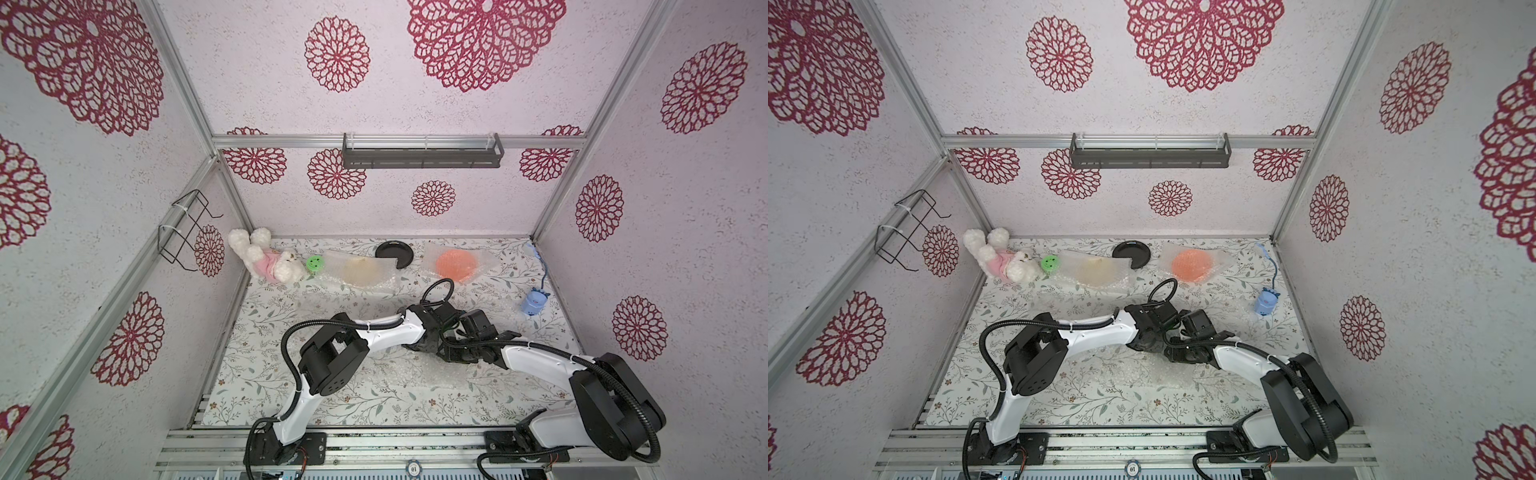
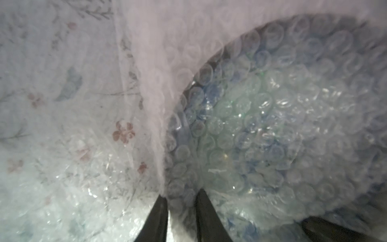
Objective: Unpack dinner plates from bubble wrap
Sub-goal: Unwrap the bubble wrap.
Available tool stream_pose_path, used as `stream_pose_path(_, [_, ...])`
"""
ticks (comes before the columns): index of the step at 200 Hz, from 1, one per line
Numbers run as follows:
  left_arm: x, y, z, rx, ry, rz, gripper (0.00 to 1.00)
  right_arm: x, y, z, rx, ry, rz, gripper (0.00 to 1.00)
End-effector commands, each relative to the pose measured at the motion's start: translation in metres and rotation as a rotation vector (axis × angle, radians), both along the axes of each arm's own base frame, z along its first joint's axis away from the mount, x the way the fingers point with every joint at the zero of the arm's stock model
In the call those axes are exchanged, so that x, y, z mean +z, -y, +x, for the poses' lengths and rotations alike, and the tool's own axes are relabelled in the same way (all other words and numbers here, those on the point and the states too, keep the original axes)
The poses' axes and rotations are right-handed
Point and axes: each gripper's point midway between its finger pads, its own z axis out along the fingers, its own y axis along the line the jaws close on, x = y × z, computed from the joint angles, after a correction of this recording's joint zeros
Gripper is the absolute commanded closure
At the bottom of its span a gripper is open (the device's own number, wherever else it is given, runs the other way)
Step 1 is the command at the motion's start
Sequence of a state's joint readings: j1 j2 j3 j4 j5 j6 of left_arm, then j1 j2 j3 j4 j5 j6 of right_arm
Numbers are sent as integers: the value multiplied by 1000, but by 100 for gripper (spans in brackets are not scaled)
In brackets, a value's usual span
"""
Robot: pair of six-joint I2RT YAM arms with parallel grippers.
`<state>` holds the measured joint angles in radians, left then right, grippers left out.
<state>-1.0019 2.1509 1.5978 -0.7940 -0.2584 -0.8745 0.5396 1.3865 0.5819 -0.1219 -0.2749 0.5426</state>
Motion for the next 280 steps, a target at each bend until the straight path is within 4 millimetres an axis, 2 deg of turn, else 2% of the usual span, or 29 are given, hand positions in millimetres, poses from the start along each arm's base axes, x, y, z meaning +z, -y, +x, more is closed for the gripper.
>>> stream_pose_path(1, [13, 3, 2, 22, 29, -28, 80, -10, -6, -10, 19, -26, -29, 75])
stream_pose_path(30, [24, -2, 2, 38, 47, -40, 89, -11, -5, -10, 19, -29, -33, 89])
stream_pose_path(65, [34, 4, -3, 23, 35, -123, 89, -15, -3, -10, 15, -44, -51, 100])
stream_pose_path(96, [35, -3, -5, 42, 16, -175, 91, -18, 5, -8, -10, -47, -78, 100])
stream_pose_path(104, [28, -3, -7, 38, -6, -196, 91, -19, 7, -8, -16, -49, -82, 100])
stream_pose_path(108, [42, 0, -7, 31, 5, -246, 91, -19, 7, -8, -18, -48, -83, 100])
stream_pose_path(132, [45, 6, -9, 18, -12, -338, 90, -9, 1, -6, 13, -29, -50, 100])
stream_pose_path(168, [38, 6, -9, 8, -24, -324, 92, 39, -10, -1, 98, 84, 6, 66])
stream_pose_path(176, [36, 7, -8, 8, -28, -326, 92, 47, -14, -2, 120, 94, 26, 61])
stream_pose_path(202, [33, 9, -8, 9, -32, -328, 92, 53, -16, -8, 151, 92, 20, 48])
stream_pose_path(251, [28, 4, -8, 17, -34, -315, 91, 18, -10, -21, 172, 11, -87, 48])
stream_pose_path(280, [24, 1, -6, 26, -32, -293, 90, 13, -13, -33, 194, -19, -89, 53])
